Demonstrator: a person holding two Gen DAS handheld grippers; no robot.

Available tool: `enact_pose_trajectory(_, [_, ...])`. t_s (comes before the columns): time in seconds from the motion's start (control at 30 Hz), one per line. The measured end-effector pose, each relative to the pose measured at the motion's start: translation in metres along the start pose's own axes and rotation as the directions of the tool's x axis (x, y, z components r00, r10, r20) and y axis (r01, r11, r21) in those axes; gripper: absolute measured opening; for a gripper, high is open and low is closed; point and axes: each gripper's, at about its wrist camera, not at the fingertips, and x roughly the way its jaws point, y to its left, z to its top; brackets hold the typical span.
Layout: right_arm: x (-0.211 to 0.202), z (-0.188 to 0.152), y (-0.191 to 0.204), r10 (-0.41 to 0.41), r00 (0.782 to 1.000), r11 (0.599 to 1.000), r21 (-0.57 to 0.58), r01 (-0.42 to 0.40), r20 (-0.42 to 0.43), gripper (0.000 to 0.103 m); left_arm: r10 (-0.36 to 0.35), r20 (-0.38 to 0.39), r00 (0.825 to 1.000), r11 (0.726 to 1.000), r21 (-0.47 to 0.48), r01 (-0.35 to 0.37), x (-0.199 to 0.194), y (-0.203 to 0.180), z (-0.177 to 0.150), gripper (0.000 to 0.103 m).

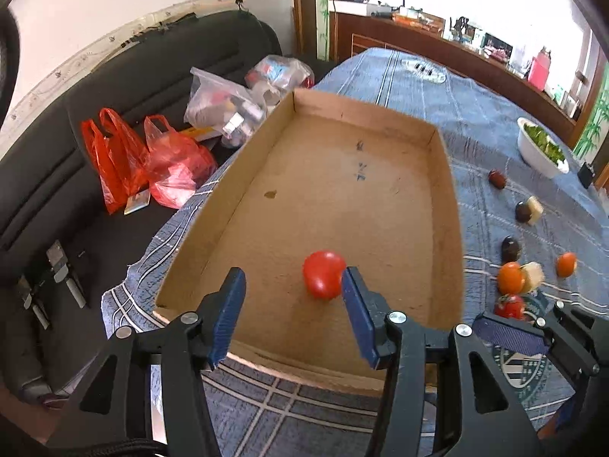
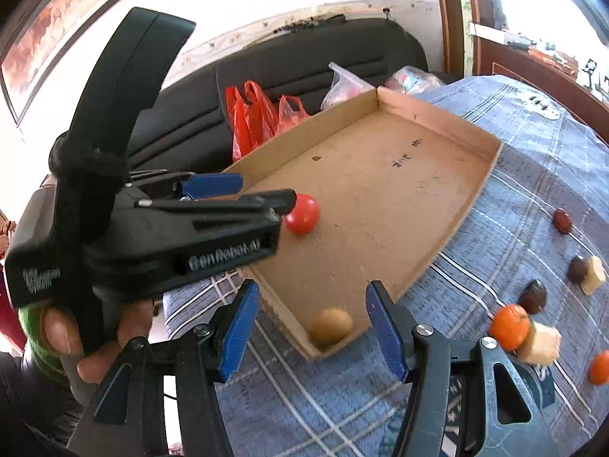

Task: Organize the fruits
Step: 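Withdraw both grippers from the tray back toward the fruits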

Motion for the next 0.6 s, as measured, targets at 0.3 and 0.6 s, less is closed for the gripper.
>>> enact_pose_trajectory(0.3, [-0.05, -0.036, -0.028, -0.034, 0.998, 0.995, 0.091, 0.029, 0.055, 0.06, -0.021, 0.023, 1.0, 1.0, 0.012, 0.02, -0.02, -0.02, -0.004, 0.051])
enact_pose_trajectory(0.6, [-0.093, -0.064, -0.052, -0.094, 0.99, 0.984, 0.159, 0.076, 0.107, 0.06, -0.011, 0.045, 0.999, 0.998, 0.056, 0.008, -0.032, -0.049, -0.013, 0.051])
